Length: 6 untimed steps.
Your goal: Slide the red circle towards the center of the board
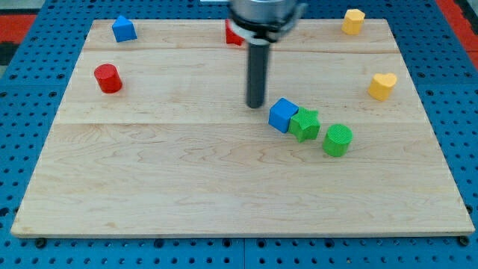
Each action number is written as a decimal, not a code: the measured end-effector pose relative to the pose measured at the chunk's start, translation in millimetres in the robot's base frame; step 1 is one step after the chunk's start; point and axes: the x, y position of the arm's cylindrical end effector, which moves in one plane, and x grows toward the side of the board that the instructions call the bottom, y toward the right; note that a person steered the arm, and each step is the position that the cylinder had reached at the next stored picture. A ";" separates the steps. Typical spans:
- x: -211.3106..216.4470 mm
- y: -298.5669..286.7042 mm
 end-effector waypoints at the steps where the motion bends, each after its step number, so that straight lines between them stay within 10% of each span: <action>1: -46.3 -96.6; 2: -92.6 -165.4; 4: -41.6 -243.0; 6: 18.2 -149.5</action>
